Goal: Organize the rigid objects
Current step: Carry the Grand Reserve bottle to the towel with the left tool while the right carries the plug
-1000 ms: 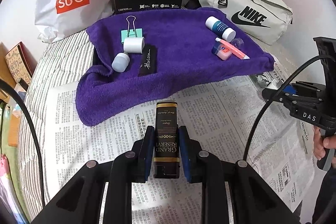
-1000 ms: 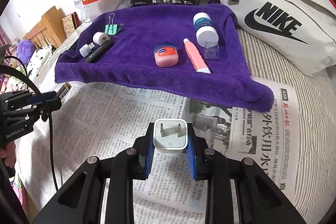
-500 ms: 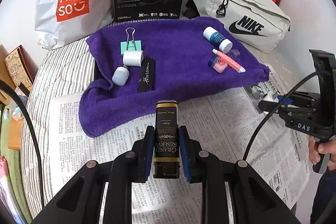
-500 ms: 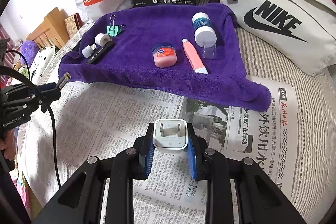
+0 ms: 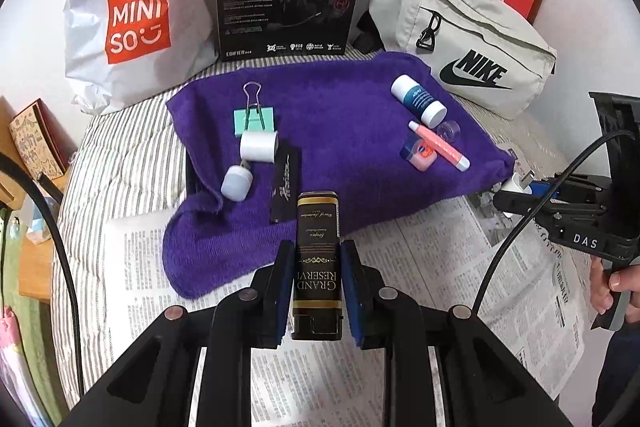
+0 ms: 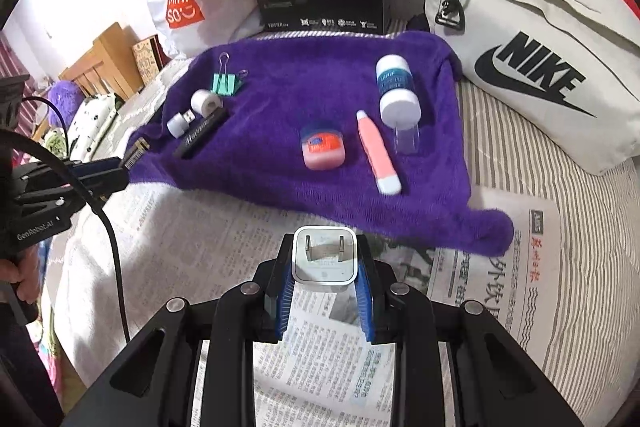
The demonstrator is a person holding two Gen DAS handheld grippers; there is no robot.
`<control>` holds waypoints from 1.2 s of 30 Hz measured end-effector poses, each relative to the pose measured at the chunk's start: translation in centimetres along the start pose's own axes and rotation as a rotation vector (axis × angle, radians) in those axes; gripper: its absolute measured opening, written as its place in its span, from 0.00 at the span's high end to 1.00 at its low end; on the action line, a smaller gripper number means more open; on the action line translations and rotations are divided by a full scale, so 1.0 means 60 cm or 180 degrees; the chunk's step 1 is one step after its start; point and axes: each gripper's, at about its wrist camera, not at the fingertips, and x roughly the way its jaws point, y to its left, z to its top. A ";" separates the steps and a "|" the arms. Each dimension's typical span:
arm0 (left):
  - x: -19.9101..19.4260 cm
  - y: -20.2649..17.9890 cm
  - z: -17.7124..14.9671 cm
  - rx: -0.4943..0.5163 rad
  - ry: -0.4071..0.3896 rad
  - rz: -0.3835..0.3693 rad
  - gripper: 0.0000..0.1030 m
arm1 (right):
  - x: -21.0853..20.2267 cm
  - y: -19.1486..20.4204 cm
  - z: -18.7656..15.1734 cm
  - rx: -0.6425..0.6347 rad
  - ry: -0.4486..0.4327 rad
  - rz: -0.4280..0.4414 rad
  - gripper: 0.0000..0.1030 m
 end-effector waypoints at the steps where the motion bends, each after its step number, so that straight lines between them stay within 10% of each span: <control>1: 0.001 0.001 0.004 0.0004 -0.0001 -0.0008 0.78 | -0.001 -0.001 0.004 -0.0002 -0.0008 -0.0007 0.74; 36: 0.183 -0.018 0.091 0.0238 0.0429 0.0051 0.78 | 0.033 -0.064 0.073 0.0038 -0.0031 -0.0030 0.74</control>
